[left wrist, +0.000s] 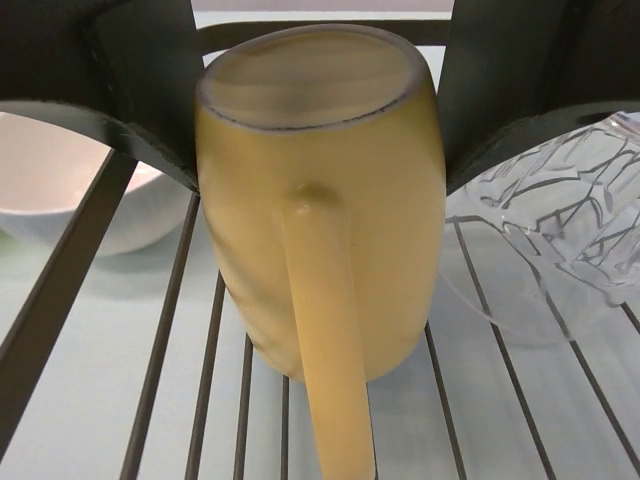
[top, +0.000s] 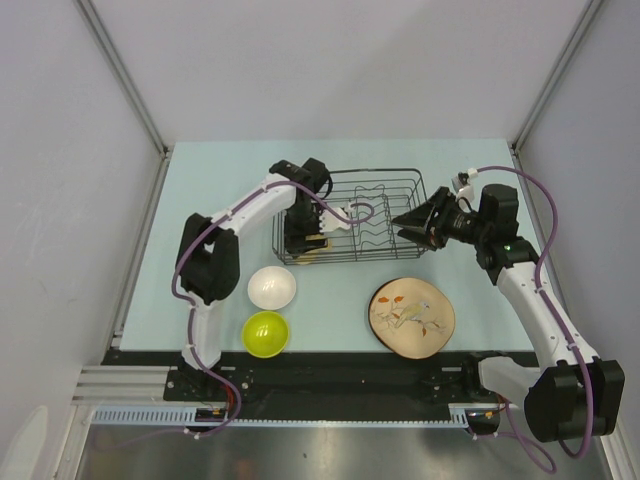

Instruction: Load the mixed dishes into the dish rack

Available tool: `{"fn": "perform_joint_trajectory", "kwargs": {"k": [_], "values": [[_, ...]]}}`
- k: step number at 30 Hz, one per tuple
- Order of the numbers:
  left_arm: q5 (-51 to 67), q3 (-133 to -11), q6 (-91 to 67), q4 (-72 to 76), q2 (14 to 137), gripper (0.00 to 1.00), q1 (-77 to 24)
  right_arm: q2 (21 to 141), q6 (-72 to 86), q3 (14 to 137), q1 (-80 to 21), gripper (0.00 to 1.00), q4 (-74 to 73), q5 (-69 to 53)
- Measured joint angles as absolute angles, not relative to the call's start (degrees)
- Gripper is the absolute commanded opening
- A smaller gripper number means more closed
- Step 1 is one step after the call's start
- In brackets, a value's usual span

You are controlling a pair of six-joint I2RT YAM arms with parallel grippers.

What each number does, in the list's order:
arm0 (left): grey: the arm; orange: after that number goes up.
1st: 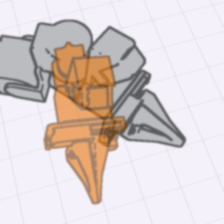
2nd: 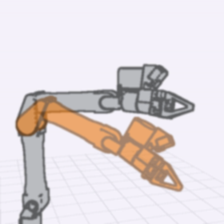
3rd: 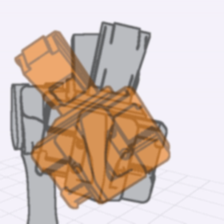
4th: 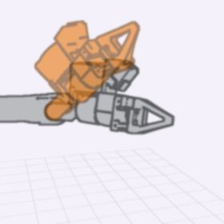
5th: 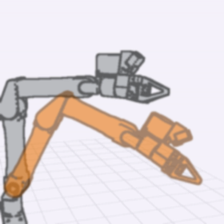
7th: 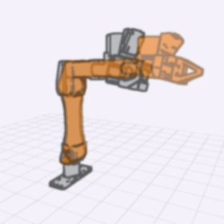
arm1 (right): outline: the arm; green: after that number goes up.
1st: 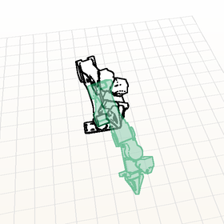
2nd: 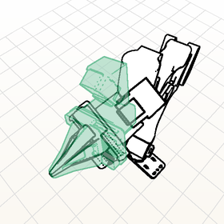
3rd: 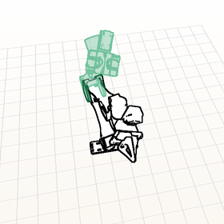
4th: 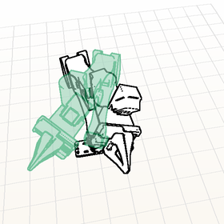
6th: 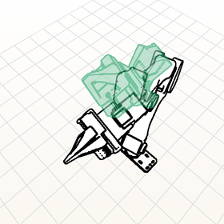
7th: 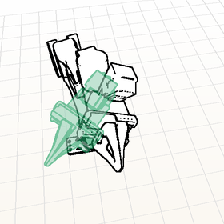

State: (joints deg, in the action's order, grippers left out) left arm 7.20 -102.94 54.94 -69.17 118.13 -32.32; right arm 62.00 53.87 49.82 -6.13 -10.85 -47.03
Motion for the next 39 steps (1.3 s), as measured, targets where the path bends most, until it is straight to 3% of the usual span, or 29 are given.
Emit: {"fn": "perform_joint_trajectory", "kwargs": {"k": [9, 10, 11, 13, 14, 25, 39], "values": [[5.7, -102.9, 58.8, -72.7, 118.1, 0.58, -31.8, 62.0, 53.9, 49.8, -6.0, 0.58, -10.9, -47.0], [5.5, -102.9, 59.0, -72.8, 118.1, 0.62, -31.8, 62.0, 53.9, 49.8, -6.0, 0.58, -10.9, -47.0], [5.1, -103.0, 59.1, -73.0, 118.1, 0.74, -31.8, 62.0, 53.9, 49.8, -6.0, 0.58, -10.9, -47.0], [4.8, -103.1, 59.2, -73.2, 118.1, 0.76, -31.8, 62.0, 53.9, 49.8, -6.0, 0.58, -10.9, -47.0], [4.7, -103.2, 59.2, -73.3, 118.1, 0.99, -31.8, 62.0, 53.9, 49.8, -6.0, 0.59, -10.9, -47.0], [4.6, -105.7, 59.0, -75.4, 118.1, 1.00, -31.7, 61.8, 52.7, 49.8, -6.0, 0.67, -12.1, -47.0], [7.8, -114.7, 57.4, -76.4, 110.6, 1.00, -31.4, 61.8, 51.0, 49.7, -6.2, 0.67, -13.1, -46.8]]}}
